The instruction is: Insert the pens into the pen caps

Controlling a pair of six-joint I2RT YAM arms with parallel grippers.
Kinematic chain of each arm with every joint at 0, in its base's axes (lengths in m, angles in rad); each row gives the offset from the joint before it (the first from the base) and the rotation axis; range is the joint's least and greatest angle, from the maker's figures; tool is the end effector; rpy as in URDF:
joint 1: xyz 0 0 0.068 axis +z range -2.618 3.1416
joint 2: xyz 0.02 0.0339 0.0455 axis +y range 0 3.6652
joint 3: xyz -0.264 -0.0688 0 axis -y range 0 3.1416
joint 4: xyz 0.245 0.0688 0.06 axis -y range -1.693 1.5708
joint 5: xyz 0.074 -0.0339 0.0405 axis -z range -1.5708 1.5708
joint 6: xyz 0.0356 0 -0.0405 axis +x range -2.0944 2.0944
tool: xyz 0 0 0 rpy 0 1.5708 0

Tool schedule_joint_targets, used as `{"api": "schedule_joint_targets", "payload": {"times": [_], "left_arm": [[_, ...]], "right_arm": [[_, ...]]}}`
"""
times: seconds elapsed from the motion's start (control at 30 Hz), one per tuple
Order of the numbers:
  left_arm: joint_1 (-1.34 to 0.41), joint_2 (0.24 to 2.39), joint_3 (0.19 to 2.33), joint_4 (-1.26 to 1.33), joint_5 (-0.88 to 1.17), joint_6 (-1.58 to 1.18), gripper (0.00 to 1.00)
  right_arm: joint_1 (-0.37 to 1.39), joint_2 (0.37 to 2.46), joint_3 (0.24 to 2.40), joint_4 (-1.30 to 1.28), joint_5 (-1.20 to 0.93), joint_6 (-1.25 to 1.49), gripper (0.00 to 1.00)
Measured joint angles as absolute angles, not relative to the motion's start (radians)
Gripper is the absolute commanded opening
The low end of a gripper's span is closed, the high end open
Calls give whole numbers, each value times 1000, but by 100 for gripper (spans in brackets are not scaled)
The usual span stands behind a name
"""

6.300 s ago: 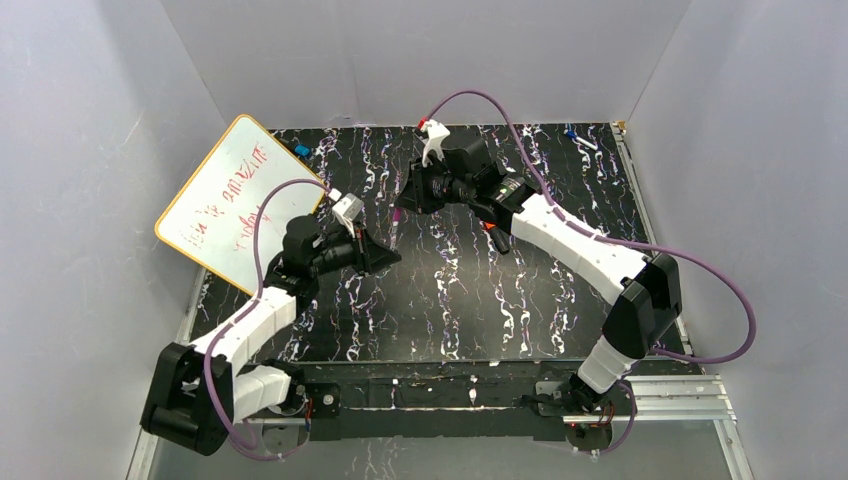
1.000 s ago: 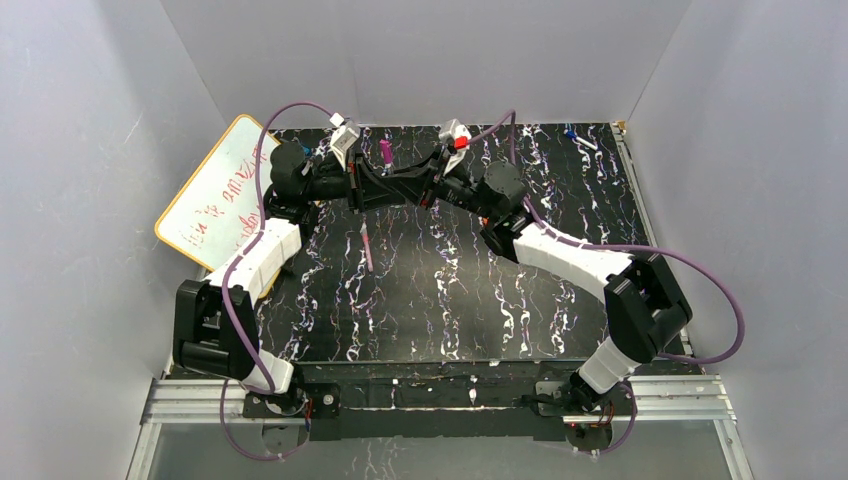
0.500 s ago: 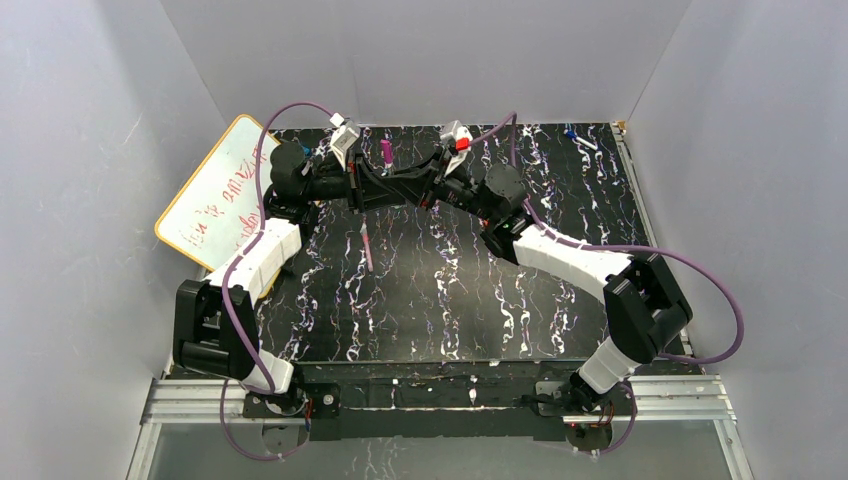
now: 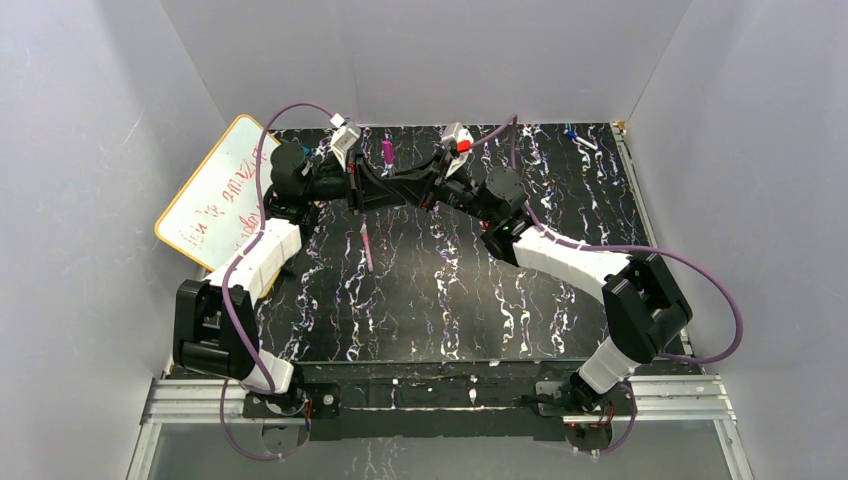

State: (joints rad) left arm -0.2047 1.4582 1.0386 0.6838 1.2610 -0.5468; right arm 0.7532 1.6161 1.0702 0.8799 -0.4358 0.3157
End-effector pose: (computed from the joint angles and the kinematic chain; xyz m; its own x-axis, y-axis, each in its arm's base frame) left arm 0.3069 -0.0983 0.3530 -0.2819 -0.1034 -0.9539 0.9548 0.0677 -0.2895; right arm 0.2618 0.2660 0.3361 -0.0555 0.3338 -0.9410 -0.9402 0.2997 0.1618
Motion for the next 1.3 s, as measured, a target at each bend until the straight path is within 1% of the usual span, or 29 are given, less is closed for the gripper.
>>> {"api": "schedule_joint_targets", "payload": {"times": [0.03,0.07,0.1,0.2,0.43,0.57,0.7,0.83,1.07,1.3], "left_arm": [[-205,1458,1038,683,1261,-547,0],[-205,1458,1035,685,1261,-547,0],[-205,1458,1028,690,1260,-547,0],[-205,1457,994,700,1255,-547,0],[-199,1424,836,702,1223,-561,0],[-195,1398,751,712,1175,-561,0],[-168,1367,719,733,1071,-537,0],[-164,1336,720,672,962,-451,0],[-244,1318,786,316,738,-209,0],[-344,1327,832,62,503,-88,0]], "right_arm": [[754,1616,1070,880,-436,316,3],[754,1616,1069,880,-436,316,14],[754,1616,1067,879,-436,316,22],[756,1613,1055,866,-436,318,36],[767,1591,988,785,-423,314,54],[764,1553,938,709,-400,315,62],[727,1484,855,580,-416,318,67],[702,1426,793,472,-446,319,67],[570,1250,757,376,-440,310,68],[538,1131,742,278,-391,292,73]]}}
